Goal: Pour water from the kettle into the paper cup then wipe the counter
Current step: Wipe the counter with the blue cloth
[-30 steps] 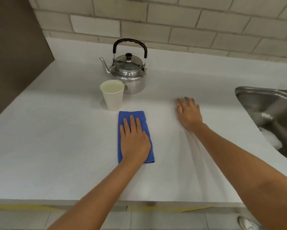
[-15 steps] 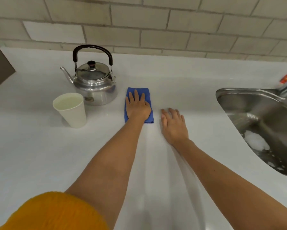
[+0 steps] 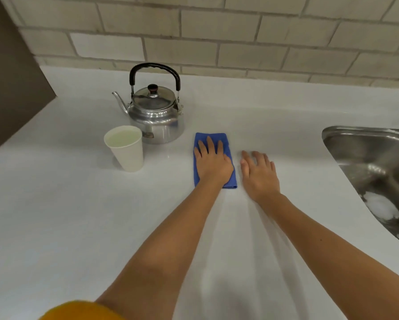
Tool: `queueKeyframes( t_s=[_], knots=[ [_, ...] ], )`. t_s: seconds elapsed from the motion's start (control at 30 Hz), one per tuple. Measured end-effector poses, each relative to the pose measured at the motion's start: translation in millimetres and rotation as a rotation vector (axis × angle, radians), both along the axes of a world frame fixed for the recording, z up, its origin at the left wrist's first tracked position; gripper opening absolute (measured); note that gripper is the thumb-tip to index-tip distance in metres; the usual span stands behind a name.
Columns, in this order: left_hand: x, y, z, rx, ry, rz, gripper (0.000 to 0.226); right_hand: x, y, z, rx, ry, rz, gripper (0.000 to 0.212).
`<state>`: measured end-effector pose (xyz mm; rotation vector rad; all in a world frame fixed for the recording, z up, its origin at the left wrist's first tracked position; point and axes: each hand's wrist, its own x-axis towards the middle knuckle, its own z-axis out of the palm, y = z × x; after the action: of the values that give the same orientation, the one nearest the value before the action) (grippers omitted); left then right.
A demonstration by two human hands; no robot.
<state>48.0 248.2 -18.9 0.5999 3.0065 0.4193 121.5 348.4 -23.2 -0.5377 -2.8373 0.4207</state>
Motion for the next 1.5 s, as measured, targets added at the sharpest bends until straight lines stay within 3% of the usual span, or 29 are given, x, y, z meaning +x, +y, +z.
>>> queueKeyframes(
  t_s=[0.17,0.37,0.5,0.67,0.83,1.03,1.17,1.3,1.5],
  knots=[
    [37,-33,-9,0.059,0.008,0.025,0.052,-7,-16,13,-0.053,0.03,0.013,0.044],
    [102,-171,-9,0.097,0.024,0.115,0.052,-30,-96,16,0.011,-0.041,0.308,0.042],
    [120,-254,-7,0.052,0.037,0.19,0.051,-36,-130,6,-0.011,-0.053,0.368,0.041],
    [103,-236,-8,0.011,0.063,0.353,0.053,-39,-130,1,-0.034,-0.018,0.349,0.04],
    [97,-223,-15,0.015,0.062,0.283,0.054,-42,-133,0,-0.075,-0.027,0.327,0.039],
    [23,-331,-6,0.036,0.08,0.492,0.052,-56,-137,6,-0.096,-0.055,0.28,0.04],
    [-68,-366,0,-0.016,0.026,0.489,0.051,-69,-138,5,-0.068,-0.058,0.239,0.04],
    [-140,-354,2,-0.078,0.017,0.394,0.051,-84,-139,1,-0.061,-0.036,0.178,0.038],
    [-167,-284,3,-0.09,0.01,0.129,0.051,-99,-141,3,-0.123,0.026,0.099,0.038]
  ],
)
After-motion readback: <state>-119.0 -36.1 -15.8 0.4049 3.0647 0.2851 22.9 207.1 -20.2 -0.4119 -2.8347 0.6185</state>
